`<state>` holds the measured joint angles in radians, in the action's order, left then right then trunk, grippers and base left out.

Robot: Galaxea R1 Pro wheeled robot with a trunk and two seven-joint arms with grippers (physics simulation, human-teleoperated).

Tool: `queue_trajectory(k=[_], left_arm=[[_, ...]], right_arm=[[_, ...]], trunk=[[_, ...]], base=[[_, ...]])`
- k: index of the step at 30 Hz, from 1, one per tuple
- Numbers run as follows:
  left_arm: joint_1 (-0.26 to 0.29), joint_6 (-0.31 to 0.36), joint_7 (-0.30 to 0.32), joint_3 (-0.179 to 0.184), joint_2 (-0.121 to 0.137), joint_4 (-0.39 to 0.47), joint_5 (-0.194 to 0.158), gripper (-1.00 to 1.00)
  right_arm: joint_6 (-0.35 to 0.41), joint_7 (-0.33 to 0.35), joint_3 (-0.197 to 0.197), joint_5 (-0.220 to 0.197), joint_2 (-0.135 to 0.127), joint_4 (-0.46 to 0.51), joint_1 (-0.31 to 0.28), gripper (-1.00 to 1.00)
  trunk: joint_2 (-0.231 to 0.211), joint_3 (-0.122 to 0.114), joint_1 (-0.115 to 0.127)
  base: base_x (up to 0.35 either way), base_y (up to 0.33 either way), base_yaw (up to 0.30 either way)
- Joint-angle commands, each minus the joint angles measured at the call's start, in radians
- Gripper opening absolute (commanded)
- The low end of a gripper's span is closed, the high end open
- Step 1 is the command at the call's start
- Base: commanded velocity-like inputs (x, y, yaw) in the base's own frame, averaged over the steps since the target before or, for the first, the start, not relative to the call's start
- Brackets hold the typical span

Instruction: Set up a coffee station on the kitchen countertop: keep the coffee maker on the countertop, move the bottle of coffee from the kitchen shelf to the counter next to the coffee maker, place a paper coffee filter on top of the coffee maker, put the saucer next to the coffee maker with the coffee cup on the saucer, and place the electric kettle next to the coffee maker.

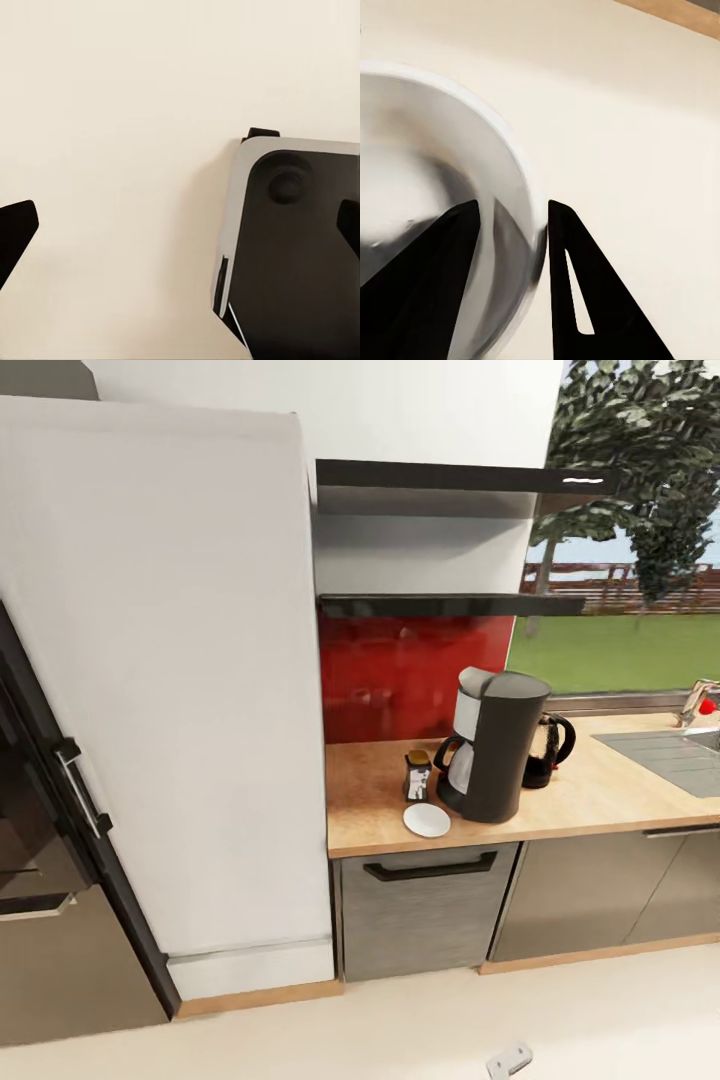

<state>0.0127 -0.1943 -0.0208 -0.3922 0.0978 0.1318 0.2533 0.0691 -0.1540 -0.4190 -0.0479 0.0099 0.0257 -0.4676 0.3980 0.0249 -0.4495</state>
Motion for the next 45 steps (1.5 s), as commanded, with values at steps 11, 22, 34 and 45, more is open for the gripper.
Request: queue_trajectory(k=[11,22,34,45], left_arm=[[0.001,-0.005,-0.010,-0.005,0.002,-0.003,0.012,1.00],[0.001,-0.007,-0.016,0.003,0.002,-0.003,0.016,1.00],[0.002,-0.007,-0.016,0.007,0.001,0.000,0.017,1.00],[0.007,-0.007,-0.016,0.006,-0.001,0.002,0.016,1.00]], right_arm=[[-0.129,-0.002,-0.002,-0.071,0.006,0.038,0.000,-1.00],[-0.447,-0.004,0.057,-0.293,0.007,0.256,0.000,-1.00],[-0.454,-0.013,0.104,-0.323,-0.001,0.672,0.000,-1.00],[-0.443,-0.027,0.196,-0.324,-0.002,0.935,0.000,-1.00]], trunk=[[0.002,0.002,-0.001],[0.002,0.002,-0.001],[0.002,0.002,-0.001],[0.002,0.002,-0.001]], base=[[0.000,0.000,-0.005],[0.000,0.000,0.000],[0.000,0.000,0.000],[0.000,0.000,0.000]])
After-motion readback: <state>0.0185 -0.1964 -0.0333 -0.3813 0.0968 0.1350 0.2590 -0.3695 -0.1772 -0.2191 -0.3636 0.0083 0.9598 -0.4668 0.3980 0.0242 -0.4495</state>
